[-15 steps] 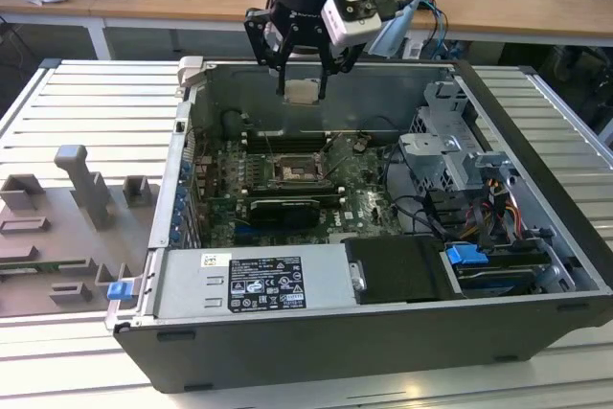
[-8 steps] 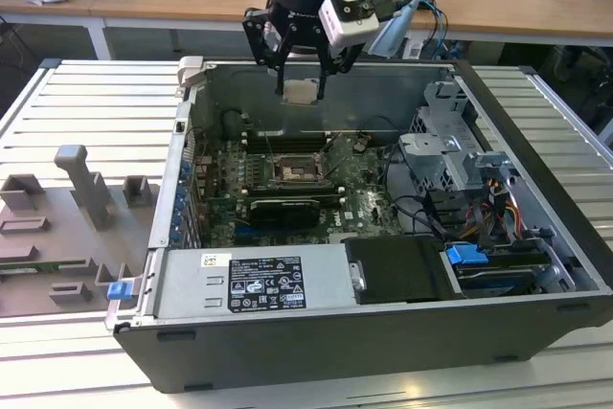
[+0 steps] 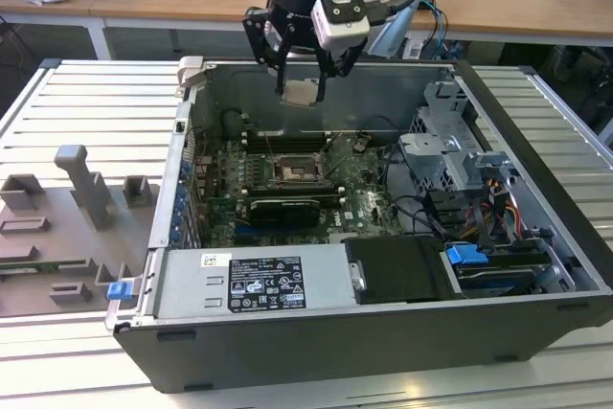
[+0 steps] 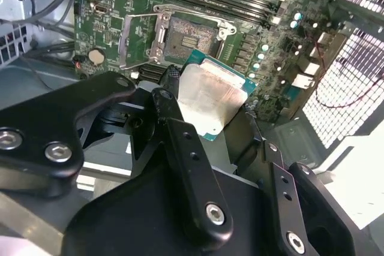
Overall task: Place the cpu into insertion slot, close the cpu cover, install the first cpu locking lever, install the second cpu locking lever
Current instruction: 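Place the cpu into insertion slot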
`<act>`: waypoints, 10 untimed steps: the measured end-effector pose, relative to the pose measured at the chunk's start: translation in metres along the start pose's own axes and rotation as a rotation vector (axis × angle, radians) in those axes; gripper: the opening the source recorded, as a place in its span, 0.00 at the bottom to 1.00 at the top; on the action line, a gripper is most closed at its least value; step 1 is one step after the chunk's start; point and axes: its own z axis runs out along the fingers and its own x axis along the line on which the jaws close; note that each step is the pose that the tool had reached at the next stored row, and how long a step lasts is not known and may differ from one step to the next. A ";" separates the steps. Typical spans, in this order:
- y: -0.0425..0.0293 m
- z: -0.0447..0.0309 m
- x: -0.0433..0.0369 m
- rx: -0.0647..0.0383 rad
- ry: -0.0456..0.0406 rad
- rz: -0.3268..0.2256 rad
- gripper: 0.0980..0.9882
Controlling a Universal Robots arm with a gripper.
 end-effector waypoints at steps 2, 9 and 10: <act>-0.0001 0.0009 0.0000 -0.001 -0.0026 0.030 0.50; -0.0002 0.0021 -0.0001 -0.001 -0.0064 0.071 0.50; -0.0002 0.0022 -0.0001 -0.001 -0.0066 0.073 0.50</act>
